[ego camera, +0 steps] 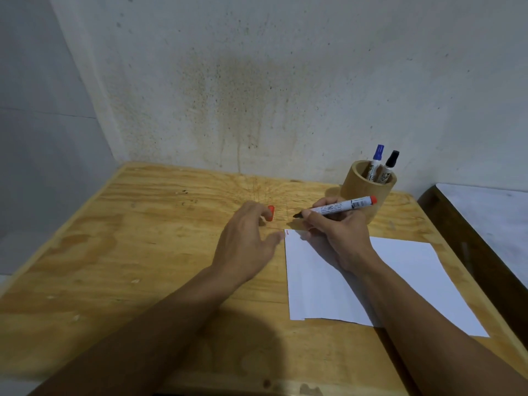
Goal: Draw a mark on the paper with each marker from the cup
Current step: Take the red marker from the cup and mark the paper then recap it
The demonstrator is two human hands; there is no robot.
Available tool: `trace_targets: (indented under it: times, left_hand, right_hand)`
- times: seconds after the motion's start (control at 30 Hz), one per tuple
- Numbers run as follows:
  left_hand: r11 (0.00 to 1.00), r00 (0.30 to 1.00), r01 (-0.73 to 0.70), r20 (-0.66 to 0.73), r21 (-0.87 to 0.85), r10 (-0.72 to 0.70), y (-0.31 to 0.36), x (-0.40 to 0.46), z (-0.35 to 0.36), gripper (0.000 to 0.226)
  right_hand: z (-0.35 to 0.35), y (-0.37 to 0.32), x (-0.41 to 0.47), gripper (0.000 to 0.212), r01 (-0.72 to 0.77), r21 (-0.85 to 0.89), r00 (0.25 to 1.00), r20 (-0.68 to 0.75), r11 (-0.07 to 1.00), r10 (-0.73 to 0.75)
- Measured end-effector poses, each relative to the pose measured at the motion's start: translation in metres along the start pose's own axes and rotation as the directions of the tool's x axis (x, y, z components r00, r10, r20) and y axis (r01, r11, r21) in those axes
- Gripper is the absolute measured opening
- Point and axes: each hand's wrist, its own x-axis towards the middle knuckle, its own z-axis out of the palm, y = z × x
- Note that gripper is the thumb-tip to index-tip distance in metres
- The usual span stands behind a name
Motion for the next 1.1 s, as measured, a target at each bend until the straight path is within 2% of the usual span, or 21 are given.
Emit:
trace_targets:
  times: [0.07,0.13,0.2,0.27,0.3,0.37,0.4,0.43,0.5,0.6,0.73,0.87,1.03,1.1]
  left_hand:
    - [0.998,0.998,0.055,-0.008,-0.013,-0.055,-0.001,0.016,-0.001,0.044]
    - [0.996,0.994,0.091,0.057,0.006,-0.092,-0.002,0.031,0.000,0.046]
    - [0.993,0.990,0.122,0.072,-0.006,-0.121,-0.003,0.041,0.001,0.027]
    - [0.962,0.977,0.213,0.070,-0.173,-0.203,-0.001,0.046,0.000,0.016]
    - [0.899,0.957,0.288,0.093,-0.329,-0.273,0.002,0.049,-0.002,0.015]
    - [0.670,0.906,0.411,0.192,-0.619,-0.378,0.011,0.053,-0.008,0.012]
    - [0.576,0.887,0.443,0.241,-0.688,-0.394,0.016,0.055,-0.011,0.010]
    - [0.526,0.879,0.458,0.278,-0.716,-0.388,0.020,0.056,-0.014,0.008]
    - [0.475,0.877,0.472,0.338,-0.743,-0.342,0.028,0.056,-0.015,0.006]
    - [0.446,0.869,0.492,0.390,-0.748,-0.304,0.033,0.056,-0.009,0.005]
    - [0.421,0.863,0.504,0.421,-0.754,-0.280,0.036,0.056,-0.004,0.008]
    - [0.400,0.847,0.532,0.470,-0.746,-0.250,0.044,0.055,0.000,0.010]
    - [0.446,0.874,0.486,0.419,-0.752,-0.246,0.051,0.052,0.005,0.005]
    - [0.463,0.887,0.462,0.393,-0.757,-0.243,0.054,0.049,0.008,0.005]
  right_hand:
    - [0.000,-0.004,0.001,0.015,-0.012,0.050,1.000,-0.008,0.999,0.012]
    - [-0.001,-0.011,0.003,0.010,-0.039,0.099,0.999,-0.002,0.994,0.040]
    - [-0.003,-0.018,0.004,0.006,-0.074,0.142,0.997,0.006,0.987,0.074]
    - [-0.004,-0.025,0.004,0.007,-0.068,0.133,0.997,-0.020,0.989,0.071]
    - [-0.004,-0.029,0.003,0.009,-0.048,0.121,0.998,-0.041,0.992,0.053]
    - [-0.007,-0.035,0.002,0.016,0.005,0.078,0.997,-0.075,0.997,0.001]
    - [-0.009,-0.038,0.002,0.020,0.025,0.057,0.996,-0.083,0.998,-0.021]
    - [-0.010,-0.040,0.001,0.025,0.039,0.044,0.995,-0.091,0.998,-0.035]
    - [-0.011,-0.045,0.000,0.031,0.049,0.037,0.993,-0.105,0.998,-0.045]
    - [-0.013,-0.050,-0.001,0.029,0.057,0.024,0.992,-0.110,0.998,-0.054]
    - [-0.020,-0.054,-0.002,0.012,0.064,-0.003,0.992,-0.105,0.998,-0.064]
    - [-0.025,-0.054,-0.004,0.020,0.076,-0.034,0.991,-0.105,0.997,-0.079]
    - [-0.033,-0.063,-0.008,0.012,0.097,-0.078,0.991,-0.084,0.992,-0.103]
    - [-0.035,-0.066,-0.009,0.017,0.097,-0.081,0.992,-0.076,0.992,-0.104]
